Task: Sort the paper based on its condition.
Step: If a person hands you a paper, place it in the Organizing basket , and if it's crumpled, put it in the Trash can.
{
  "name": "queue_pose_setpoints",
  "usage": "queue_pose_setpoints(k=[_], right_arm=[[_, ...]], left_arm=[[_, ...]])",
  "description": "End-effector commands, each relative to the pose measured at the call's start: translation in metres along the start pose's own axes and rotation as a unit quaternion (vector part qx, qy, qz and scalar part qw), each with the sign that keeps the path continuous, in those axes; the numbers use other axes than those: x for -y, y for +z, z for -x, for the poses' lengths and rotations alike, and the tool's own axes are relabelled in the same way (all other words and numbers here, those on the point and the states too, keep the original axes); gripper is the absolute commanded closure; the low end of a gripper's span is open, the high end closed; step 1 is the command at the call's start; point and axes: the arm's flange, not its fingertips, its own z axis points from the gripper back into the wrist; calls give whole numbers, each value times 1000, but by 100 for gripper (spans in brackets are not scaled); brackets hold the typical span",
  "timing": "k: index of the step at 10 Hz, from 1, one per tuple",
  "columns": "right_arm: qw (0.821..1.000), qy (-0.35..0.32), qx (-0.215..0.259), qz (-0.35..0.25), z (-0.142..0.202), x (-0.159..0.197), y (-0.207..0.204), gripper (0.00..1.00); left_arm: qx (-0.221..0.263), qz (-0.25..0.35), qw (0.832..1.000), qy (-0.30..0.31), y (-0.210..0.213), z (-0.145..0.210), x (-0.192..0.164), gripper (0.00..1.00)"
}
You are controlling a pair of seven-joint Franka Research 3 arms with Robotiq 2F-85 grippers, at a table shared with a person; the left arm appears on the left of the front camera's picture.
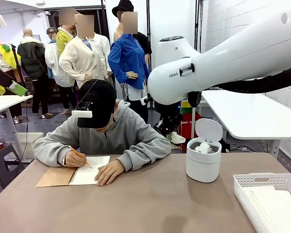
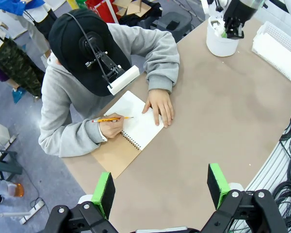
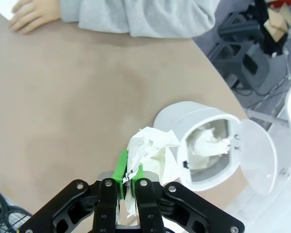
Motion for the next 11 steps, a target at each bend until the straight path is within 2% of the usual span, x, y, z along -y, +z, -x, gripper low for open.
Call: queue_pose_setpoints(k=[1,7,11], right_arm=[[1000,-8,4,-18,-1,18,-1,100],[997,-70,-16,0,11,66,-15,100],[995,-89,-39,8,28,83,-41,100]], left_arm=[[1,0,1000,1,0,1,-1,0],[1,0,1000,1,0,1,-1,0],[1,0,1000,1,0,1,-1,0]])
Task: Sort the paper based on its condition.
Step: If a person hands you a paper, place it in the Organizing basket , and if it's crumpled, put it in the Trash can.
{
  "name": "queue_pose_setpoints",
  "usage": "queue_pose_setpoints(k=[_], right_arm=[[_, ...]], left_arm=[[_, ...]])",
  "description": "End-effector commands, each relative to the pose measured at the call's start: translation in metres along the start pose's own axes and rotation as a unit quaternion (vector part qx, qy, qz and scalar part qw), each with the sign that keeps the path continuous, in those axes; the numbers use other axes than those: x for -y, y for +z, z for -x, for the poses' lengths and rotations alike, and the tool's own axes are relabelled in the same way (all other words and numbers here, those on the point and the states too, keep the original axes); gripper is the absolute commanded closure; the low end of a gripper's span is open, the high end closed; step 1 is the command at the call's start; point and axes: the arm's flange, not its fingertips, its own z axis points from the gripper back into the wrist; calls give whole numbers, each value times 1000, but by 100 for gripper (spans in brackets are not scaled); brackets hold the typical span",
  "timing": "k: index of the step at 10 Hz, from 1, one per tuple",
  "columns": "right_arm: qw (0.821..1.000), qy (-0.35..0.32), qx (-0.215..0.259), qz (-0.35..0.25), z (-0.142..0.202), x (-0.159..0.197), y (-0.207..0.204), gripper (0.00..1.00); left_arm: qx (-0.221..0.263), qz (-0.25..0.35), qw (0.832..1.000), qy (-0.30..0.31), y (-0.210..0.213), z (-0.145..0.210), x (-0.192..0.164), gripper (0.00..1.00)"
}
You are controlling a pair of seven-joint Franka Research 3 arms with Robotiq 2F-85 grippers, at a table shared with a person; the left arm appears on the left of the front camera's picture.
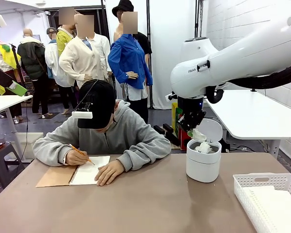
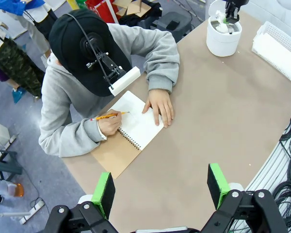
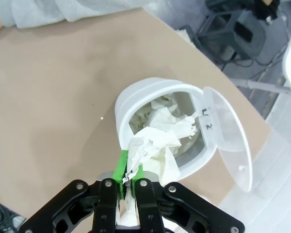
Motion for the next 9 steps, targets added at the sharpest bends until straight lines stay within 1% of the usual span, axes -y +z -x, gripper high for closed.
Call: queue_pose_setpoints(k=[1,3,7,9], right_arm=[[1000,-14,-4,8,4,4,-19,100],[999,-26,-15,17,6,11,-27,100],[998,-38,-14,40,7,22,-35,100],[998,-39,-11,46,8,22,-35,64]], left_arm=[[1,0,1000,1,0,1,-1,0],[1,0,1000,1,0,1,-1,0],[1,0,1000,1,0,1,-1,0],[1,0,1000,1,0,1,-1,0]])
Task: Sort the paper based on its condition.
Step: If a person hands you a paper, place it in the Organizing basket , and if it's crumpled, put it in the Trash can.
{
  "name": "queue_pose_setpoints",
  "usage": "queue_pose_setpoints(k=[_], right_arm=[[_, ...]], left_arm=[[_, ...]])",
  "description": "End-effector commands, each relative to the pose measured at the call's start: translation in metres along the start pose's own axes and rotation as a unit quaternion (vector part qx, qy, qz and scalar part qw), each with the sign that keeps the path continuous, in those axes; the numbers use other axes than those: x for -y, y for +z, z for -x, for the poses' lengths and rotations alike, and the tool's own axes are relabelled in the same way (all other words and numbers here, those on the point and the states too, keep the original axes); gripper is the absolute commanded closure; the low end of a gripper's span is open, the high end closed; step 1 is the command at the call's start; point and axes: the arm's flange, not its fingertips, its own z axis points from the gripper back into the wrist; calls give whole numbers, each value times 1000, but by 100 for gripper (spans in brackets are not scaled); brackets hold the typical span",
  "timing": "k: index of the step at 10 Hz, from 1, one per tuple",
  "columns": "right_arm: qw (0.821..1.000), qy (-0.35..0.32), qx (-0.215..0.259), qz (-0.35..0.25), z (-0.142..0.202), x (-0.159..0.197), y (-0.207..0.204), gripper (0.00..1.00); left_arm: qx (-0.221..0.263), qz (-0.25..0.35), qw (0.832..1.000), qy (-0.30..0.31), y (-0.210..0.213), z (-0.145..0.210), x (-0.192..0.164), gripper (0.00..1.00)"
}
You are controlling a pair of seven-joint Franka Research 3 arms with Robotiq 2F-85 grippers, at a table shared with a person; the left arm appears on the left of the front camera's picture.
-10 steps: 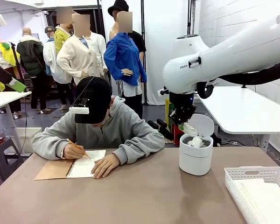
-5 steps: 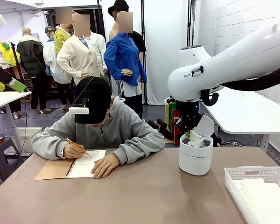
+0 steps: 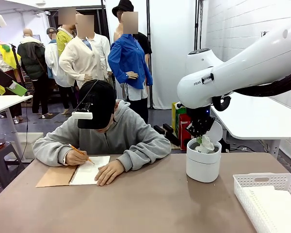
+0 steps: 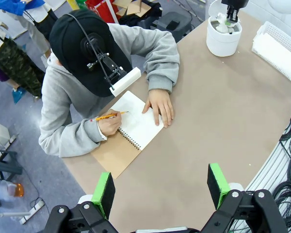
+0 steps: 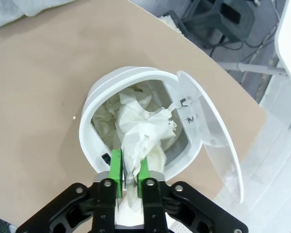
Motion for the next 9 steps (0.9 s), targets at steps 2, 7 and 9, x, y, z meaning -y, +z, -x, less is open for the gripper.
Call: queue_pose_setpoints(k=[2,7,9], right_arm=[[1000,-8,13,15,2,-2,-5,28],[999,-6,25,25,3,-3,3,0],[999,-8,31,13,6,-3,14,0]], left_arm=[[1,0,1000,1,0,1,-1,0],[1,0,1000,1,0,1,-1,0],[1,0,1000,1,0,1,-1,0]])
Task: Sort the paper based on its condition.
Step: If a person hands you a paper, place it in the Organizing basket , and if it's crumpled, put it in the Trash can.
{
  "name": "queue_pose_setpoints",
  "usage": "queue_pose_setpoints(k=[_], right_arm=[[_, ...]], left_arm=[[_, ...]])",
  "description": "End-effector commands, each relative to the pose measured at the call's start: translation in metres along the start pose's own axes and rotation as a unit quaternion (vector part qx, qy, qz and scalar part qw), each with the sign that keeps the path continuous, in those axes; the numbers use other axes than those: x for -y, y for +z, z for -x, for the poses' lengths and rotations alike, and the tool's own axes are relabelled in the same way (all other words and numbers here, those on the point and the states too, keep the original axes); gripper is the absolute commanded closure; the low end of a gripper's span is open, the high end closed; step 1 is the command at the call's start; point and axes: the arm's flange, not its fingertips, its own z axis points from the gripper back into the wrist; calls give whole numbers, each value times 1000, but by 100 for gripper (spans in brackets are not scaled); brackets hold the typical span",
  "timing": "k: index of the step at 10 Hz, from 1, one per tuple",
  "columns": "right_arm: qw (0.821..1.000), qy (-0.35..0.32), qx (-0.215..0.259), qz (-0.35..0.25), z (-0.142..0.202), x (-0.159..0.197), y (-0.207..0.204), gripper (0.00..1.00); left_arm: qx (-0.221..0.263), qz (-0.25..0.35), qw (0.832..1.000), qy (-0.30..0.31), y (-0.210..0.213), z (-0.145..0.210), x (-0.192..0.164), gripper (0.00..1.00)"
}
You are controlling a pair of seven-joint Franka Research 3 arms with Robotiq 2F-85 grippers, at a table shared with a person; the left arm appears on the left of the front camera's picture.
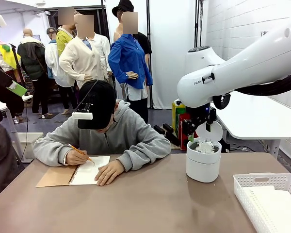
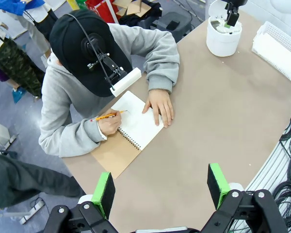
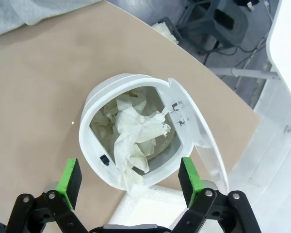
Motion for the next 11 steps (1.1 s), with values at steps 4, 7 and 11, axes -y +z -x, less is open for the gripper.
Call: queue_pose_setpoints(k=[4,7,11], right_arm=[[999,-14,37,-28,18,-11,30,0],[997,0,69,-44,27,-19,55,0],[999,-13,41,-24,11,-14,50,0]], left_arm=[[1,0,1000,1,0,1,-1,0],[1,0,1000,1,0,1,-1,0],[1,0,1000,1,0,1,-1,0]])
